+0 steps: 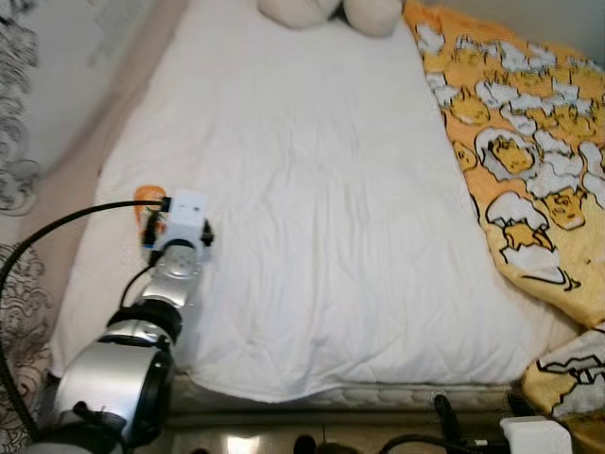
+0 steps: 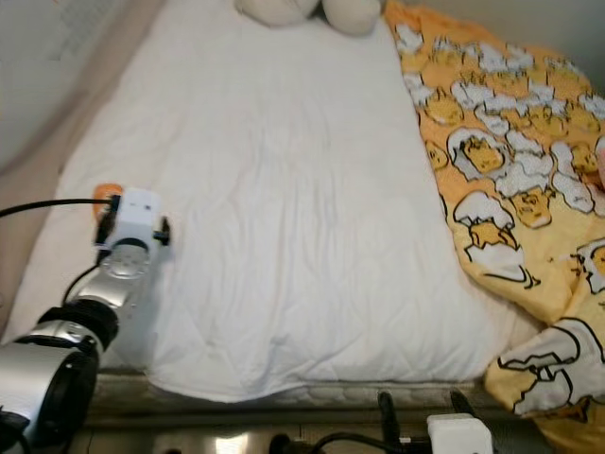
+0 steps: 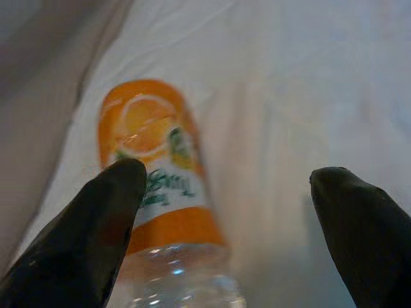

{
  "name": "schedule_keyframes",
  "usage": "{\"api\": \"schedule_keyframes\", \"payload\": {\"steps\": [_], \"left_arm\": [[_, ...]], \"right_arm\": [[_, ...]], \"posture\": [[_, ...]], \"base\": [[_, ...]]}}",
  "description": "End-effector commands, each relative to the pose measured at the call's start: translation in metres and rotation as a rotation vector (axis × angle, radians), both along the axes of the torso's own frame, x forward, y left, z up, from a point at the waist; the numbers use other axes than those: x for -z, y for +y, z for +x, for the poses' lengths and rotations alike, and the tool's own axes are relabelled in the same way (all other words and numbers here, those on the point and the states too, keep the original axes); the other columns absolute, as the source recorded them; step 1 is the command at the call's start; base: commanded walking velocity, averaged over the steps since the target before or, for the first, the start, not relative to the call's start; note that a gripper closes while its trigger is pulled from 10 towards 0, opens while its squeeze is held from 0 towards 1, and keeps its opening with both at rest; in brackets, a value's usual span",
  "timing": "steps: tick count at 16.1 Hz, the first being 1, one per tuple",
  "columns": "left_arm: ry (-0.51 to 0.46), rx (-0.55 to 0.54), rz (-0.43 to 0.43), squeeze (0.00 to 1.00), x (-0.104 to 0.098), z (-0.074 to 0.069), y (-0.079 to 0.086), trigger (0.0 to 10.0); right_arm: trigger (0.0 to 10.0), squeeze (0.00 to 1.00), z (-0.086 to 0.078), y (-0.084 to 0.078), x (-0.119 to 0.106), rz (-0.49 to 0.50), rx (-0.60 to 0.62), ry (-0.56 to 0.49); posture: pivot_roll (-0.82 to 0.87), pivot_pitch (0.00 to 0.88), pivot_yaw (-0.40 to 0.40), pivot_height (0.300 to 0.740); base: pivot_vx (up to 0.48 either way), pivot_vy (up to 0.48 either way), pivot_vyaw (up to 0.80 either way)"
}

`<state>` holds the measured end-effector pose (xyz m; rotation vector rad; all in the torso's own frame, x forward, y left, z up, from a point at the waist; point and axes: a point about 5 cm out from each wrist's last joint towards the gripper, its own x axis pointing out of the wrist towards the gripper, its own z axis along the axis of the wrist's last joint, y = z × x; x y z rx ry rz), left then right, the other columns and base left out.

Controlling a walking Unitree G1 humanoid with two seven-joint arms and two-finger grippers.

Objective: Clean up the room

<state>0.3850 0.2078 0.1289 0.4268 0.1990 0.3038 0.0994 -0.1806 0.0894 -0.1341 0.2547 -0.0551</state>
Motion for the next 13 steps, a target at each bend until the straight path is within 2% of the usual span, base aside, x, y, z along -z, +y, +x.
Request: {"api": "schedule_keyframes", "payload": {"steps": [1, 3, 5, 8, 9, 12, 13], "left_arm": [[0.058, -0.043, 0.064, 0.0, 0.016, -0.009, 0.006, 10.0], [0.086, -0.094, 0.098, 0.0, 0.022, -0.014, 0.017, 10.0], [0.133, -0.083, 0.092, 0.0, 0.03, -0.018, 0.018, 10.0], [0.202, -0.086, -0.001, 0.0, 0.042, -0.024, 0.019, 10.0], [0.21, -0.108, -0.017, 0.0, 0.043, -0.025, 0.024, 0.0], [0.171, -0.082, -0.053, 0.0, 0.035, -0.021, 0.025, 0.0], [0.168, -0.05, -0.093, 0.0, 0.034, -0.018, 0.019, 0.0]], "right_arm": [[10.0, 0.0, -0.001, -0.009, -0.003, -0.024, 0.025, 0.008], [10.0, 0.0, 0.002, -0.008, -0.001, -0.026, 0.005, 0.013], [10.0, 0.0, 0.007, -0.008, -0.001, -0.023, -0.009, 0.015], [10.0, 0.0, 0.011, -0.009, 0.002, -0.022, -0.018, 0.024], [10.0, 0.0, 0.012, -0.01, 0.003, -0.023, -0.018, 0.026], [10.0, 0.0, 0.019, -0.01, 0.004, -0.02, -0.029, 0.017], [10.0, 0.0, 0.029, -0.01, 0.005, -0.008, -0.027, -0.002]], "posture": [[-0.33, 0.275, -0.155, 0.74], [-0.32, 0.272, -0.158, 0.74], [-0.3, 0.269, -0.163, 0.74], [-0.3, 0.263, -0.17, 0.74], [-0.29, 0.259, -0.171, 0.74], [-0.28, 0.238, -0.166, 0.74], [-0.27, 0.209, -0.157, 0.74]], "base": [[0.0, 0.0, 0.0], [0.0, 0.0, 0.0], [0.0, 0.0, 0.0], [0.0, 0.0, 0.0], [0.0, 0.0, 0.0], [0.0, 0.0, 0.0], [0.0, 0.0, 0.0]]}}
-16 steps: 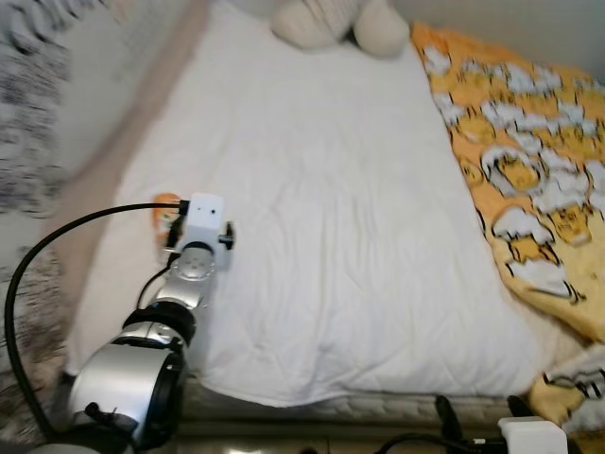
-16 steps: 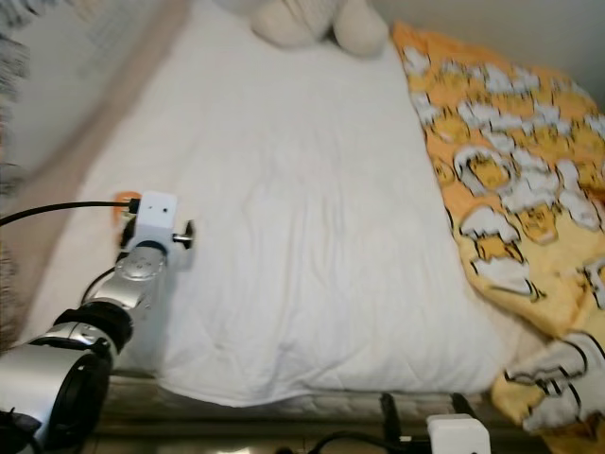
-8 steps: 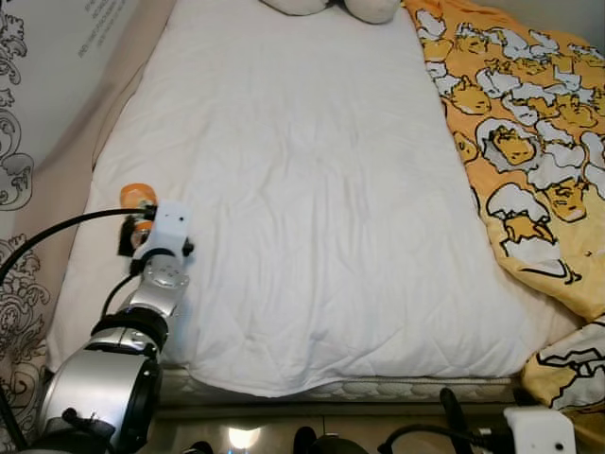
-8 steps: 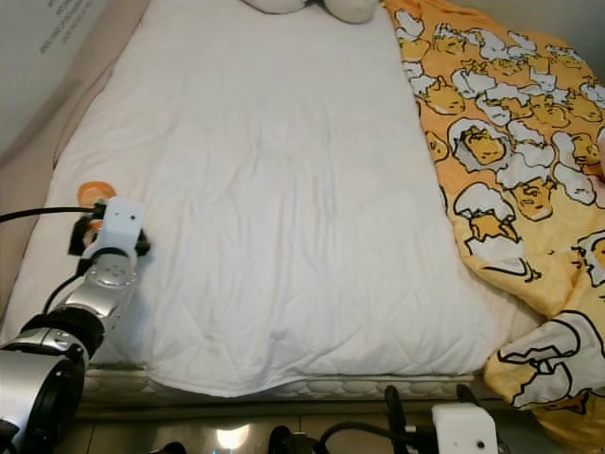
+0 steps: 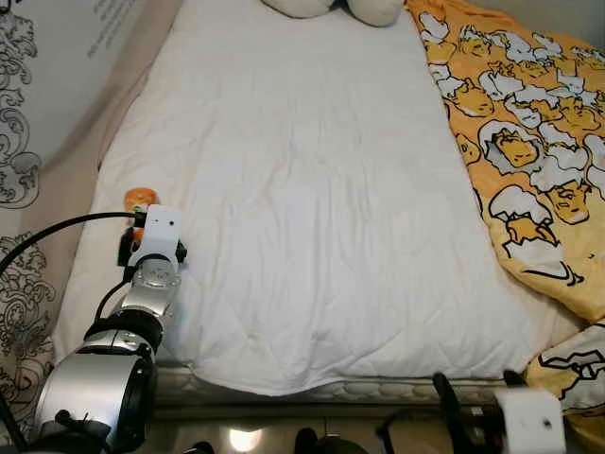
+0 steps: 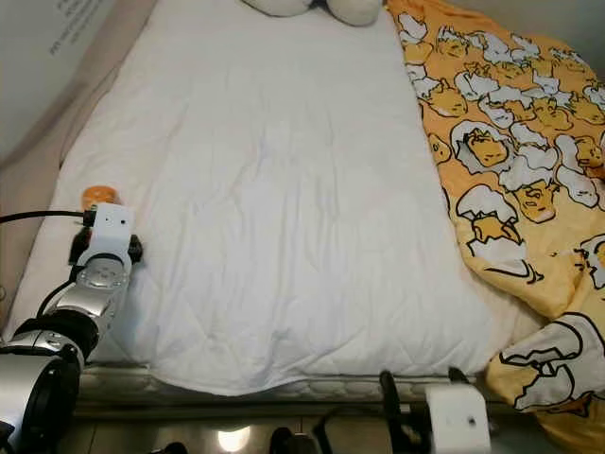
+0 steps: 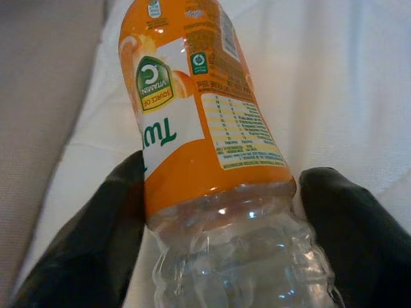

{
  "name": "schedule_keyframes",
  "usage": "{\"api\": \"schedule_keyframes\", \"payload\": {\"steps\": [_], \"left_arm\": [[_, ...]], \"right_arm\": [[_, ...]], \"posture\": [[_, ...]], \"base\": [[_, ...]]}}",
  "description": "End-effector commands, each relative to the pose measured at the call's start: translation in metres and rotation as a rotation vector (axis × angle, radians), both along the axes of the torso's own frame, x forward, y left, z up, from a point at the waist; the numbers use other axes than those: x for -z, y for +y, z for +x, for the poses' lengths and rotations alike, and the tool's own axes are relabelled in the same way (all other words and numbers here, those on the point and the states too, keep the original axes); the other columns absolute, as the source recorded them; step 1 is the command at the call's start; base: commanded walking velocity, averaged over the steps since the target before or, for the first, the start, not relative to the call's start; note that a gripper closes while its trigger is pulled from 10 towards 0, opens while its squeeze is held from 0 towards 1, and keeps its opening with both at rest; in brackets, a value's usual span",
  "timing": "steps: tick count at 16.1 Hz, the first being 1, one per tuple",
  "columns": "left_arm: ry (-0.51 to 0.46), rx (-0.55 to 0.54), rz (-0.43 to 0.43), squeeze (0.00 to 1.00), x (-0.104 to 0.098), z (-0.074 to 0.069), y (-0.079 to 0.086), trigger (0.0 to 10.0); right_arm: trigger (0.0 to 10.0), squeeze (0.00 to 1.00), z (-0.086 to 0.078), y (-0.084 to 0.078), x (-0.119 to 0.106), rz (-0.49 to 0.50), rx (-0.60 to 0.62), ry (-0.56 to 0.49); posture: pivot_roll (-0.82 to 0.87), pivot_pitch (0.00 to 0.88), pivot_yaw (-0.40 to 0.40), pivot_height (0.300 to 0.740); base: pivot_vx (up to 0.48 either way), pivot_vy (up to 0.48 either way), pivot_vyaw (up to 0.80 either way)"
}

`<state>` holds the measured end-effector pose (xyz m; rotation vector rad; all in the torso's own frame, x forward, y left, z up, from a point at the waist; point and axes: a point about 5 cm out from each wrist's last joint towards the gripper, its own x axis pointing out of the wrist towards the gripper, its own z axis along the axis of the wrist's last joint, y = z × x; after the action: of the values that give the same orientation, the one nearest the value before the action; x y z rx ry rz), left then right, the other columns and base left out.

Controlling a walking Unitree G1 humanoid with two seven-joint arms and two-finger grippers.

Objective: Clean up the room

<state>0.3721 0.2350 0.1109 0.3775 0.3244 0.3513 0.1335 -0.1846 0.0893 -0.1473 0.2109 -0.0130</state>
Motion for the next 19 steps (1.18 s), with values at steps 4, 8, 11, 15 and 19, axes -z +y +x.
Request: {"api": "schedule_keyframes", "payload": {"steps": [4, 8, 11, 15, 19], "left_arm": [[-0.044, 0.115, -0.298, 0.0, 0.008, 0.005, -0.037, 0.0], [-0.207, 0.334, -0.341, 0.0, -0.005, 0.007, -0.065, 0.0], [-0.363, 0.504, -0.301, 0.0, -0.014, -0.008, -0.064, 0.0], [-0.336, 0.457, -0.373, 0.0, 0.016, -0.05, -0.059, 5.9], [-0.335, 0.597, -0.348, 0.0, 0.018, -0.061, -0.084, 10.0]], "right_arm": [[10.0, 0.0, 0.02, -0.013, 0.015, 0.06, 0.086, 0.021], [10.0, 0.0, 0.065, -0.009, 0.017, 0.098, 0.078, -0.073], [10.0, 0.0, 0.092, -0.004, 0.015, 0.141, 0.119, -0.15], [10.0, 0.0, 0.088, -0.004, 0.026, 0.223, 0.043, -0.153], [10.0, 0.0, 0.106, 0.009, 0.024, 0.17, 0.003, -0.169]], "posture": [[-0.21, 0.145, -0.127, 0.74], [-0.12, 0.015, -0.048, 0.74], [-0.05, 0.0, 0.013, 0.74], [0.0, 0.0, 0.017, 0.74], [-0.02, 0.0, 0.004, 0.74]], "base": [[0.0, 0.0, 0.0], [0.0, 0.0, 0.0], [0.0, 0.0, 0.0], [0.0, 0.0, 0.0], [0.0, -0.24, 0.0]]}}
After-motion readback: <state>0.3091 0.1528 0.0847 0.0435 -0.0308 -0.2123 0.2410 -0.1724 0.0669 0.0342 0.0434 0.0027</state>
